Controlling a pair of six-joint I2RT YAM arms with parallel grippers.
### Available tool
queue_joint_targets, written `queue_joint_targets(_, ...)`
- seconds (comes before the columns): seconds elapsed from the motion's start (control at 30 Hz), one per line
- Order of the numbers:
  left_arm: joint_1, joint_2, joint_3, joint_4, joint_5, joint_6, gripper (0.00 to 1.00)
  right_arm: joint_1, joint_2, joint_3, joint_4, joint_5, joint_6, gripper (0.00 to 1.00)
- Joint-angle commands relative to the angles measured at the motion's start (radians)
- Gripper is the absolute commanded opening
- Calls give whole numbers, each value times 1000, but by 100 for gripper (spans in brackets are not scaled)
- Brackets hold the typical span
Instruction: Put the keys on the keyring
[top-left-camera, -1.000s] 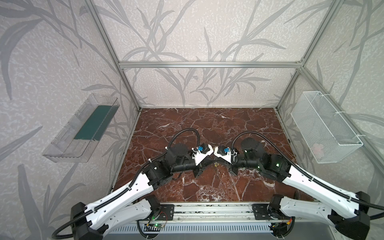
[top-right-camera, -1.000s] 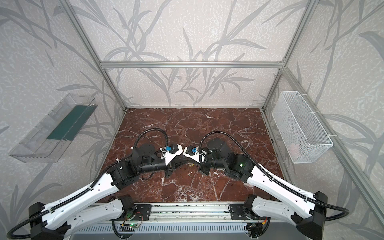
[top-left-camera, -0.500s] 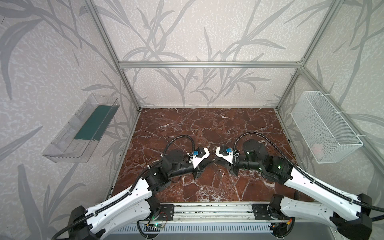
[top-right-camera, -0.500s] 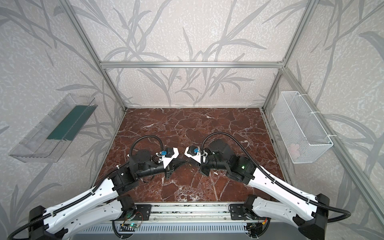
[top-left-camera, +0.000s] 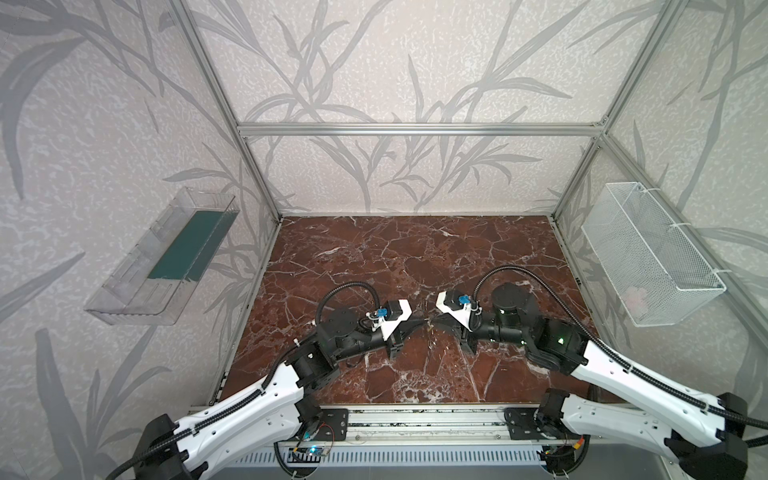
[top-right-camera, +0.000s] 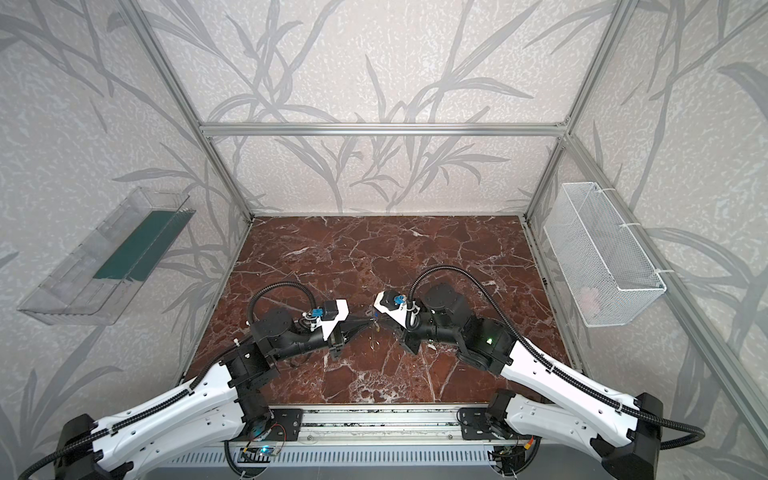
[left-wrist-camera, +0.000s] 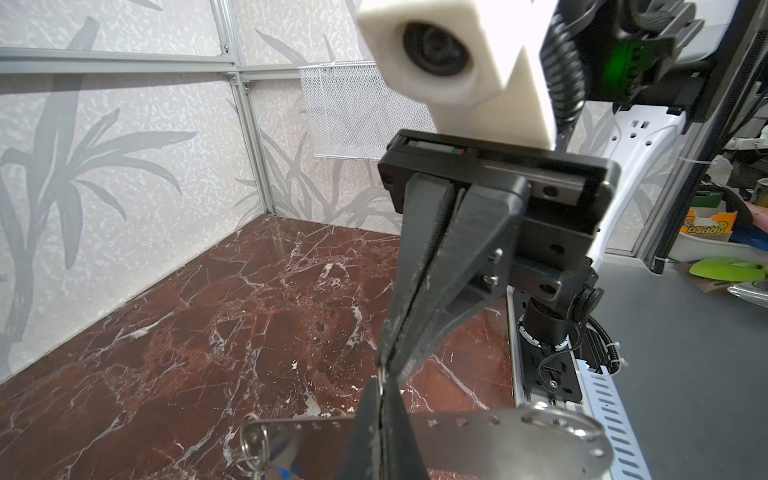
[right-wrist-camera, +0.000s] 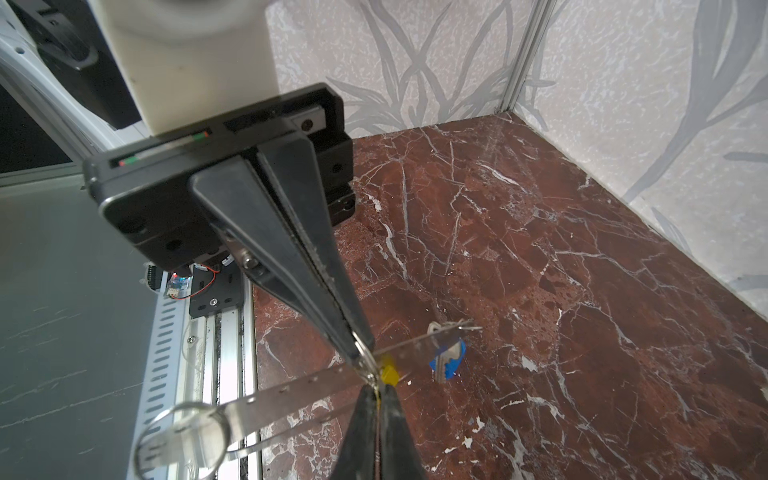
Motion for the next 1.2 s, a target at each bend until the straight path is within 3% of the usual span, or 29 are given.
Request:
queue_joint_targets(0.0,-1,-28,-14,98,39,-5,0,4,-6,8,14,-1,8,10)
queue_joint_targets(0.2,-2,-23,-21,124,57,-9,0,4,15,9,26,-64,18,11)
queue_joint_targets(0.53,-1,-1,-79,262,22,-31,0,8,32,-6,93,-206,32,0)
queue_joint_targets(0.77,-1,33,-104,351,28,-62,0,30,52,0,100,-203,30,0)
queue_joint_targets(1.17,1,8,-134,393,56,-86,0,25,-26,-24,58,-82,-10,19)
